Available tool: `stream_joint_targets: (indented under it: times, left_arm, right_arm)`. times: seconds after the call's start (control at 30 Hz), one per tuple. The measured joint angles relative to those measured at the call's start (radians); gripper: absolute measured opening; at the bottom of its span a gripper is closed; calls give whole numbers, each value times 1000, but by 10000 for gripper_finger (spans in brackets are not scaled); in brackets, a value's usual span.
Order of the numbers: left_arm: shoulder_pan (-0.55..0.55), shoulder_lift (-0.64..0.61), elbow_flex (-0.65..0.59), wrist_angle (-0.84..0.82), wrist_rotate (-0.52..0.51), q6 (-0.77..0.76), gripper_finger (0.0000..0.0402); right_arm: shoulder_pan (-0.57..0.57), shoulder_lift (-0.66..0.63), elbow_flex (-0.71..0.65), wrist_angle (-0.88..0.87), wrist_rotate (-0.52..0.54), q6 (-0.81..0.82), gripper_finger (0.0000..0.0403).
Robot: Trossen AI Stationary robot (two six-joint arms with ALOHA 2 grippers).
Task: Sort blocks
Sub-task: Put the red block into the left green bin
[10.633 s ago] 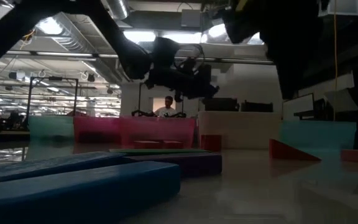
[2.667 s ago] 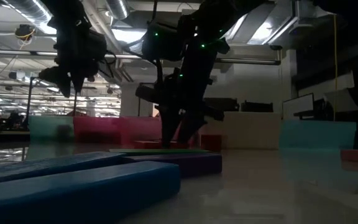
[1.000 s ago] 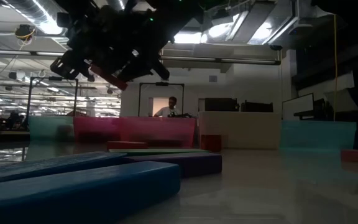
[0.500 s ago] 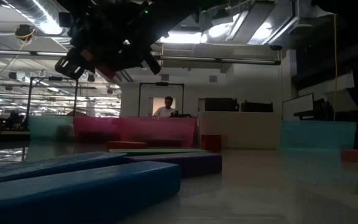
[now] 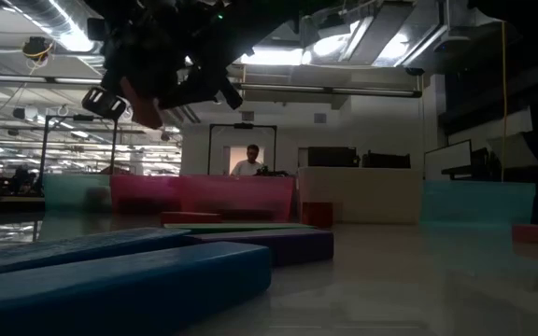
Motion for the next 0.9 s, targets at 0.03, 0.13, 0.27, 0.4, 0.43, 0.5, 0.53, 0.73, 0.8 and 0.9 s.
stream_joint_targets:
  times: [0.03, 0.13, 0.27, 0.4, 0.43, 0.5, 0.53, 0.73, 0.8, 0.9]
  left_arm:
    - [13, 0, 1, 1, -7, 13, 39]
    - [68, 0, 1, -28, -50, 63, 39]
    - [172, 0, 1, -42, -99, 138, 39]
    - [298, 0, 1, -35, -172, 220, 39]
    - [330, 0, 1, -32, -199, 243, 39]
    - [392, 0, 1, -28, -262, 283, 39]
    - [421, 0, 1, -27, -298, 300, 40]
    - [551, 0, 1, 40, -466, 343, 45]
    - [571, 0, 1, 87, -472, 302, 43]
    - [576, 0, 1, 163, -492, 259, 46]
  right_arm:
    - [0, 0, 0, 0, 0, 1, 204]
    - [-1, 0, 0, -18, -13, 6, 233]
    - [0, 0, 0, -70, -124, 34, 255]
    - [7, 0, 0, -184, -190, 49, 258]
    - [9, 0, 0, -219, -187, 50, 257]
    - [17, 0, -1, -288, -166, 50, 254]
    - [20, 0, -1, -314, -158, 50, 252]
    - [47, 2, -47, -344, -139, 50, 248]
    - [57, 2, -61, -337, -133, 49, 248]
    - [63, 2, -87, -343, -103, 49, 248]
